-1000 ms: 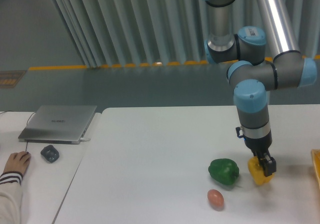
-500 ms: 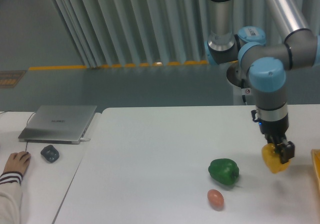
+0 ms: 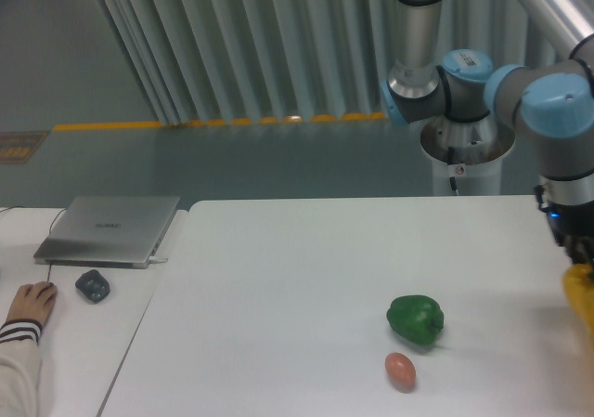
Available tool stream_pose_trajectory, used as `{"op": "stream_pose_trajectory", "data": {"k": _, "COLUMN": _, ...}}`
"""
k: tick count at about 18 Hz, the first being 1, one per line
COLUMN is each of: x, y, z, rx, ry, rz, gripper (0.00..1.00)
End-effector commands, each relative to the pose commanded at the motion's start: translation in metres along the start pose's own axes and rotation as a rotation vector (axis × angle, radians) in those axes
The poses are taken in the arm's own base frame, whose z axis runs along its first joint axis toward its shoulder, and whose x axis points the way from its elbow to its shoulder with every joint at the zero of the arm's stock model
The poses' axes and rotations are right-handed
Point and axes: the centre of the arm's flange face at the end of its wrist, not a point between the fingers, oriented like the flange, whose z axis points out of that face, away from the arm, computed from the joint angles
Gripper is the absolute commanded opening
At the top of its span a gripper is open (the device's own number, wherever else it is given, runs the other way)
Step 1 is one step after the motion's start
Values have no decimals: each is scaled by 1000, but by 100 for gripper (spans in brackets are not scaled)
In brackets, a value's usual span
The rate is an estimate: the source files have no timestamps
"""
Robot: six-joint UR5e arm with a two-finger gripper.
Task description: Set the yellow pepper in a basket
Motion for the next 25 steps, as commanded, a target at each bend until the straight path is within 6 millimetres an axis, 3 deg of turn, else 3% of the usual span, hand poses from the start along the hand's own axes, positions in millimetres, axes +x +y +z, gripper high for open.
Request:
{"op": "stream_pose_trajectory", "data": {"k": 3, "x": -4, "y": 5, "z": 14, "rx": -62, "ry": -11, "rz": -9, "gripper": 56}}
{"op": "stream_pose_trajectory", "data": {"k": 4, "x": -4, "y": 7, "z": 15, "rx": -63, "ry": -9, "rz": -11, "gripper": 65}}
{"op": "stream_pose_trajectory", "data": {"k": 5, "x": -4, "y": 6, "z": 16, "rx": -61, "ry": -8, "rz": -11, "gripper": 93}}
{"op": "stream_pose_trajectory", "data": {"k": 6, "x": -3, "y": 6, "z": 18, "rx": -60, "ry": -5, "rz": -16, "gripper": 100}}
{"op": "stream_pose_trajectory", "data": {"k": 18, "x": 9, "y": 3, "z": 20, "rx": -54, "ry": 13, "rz": -23, "gripper": 100}}
{"op": "stream_pose_trajectory", "data": {"k": 25, "x": 20, "y": -18, "z": 19, "rx": 48, "ry": 38, "rz": -41, "gripper": 100}}
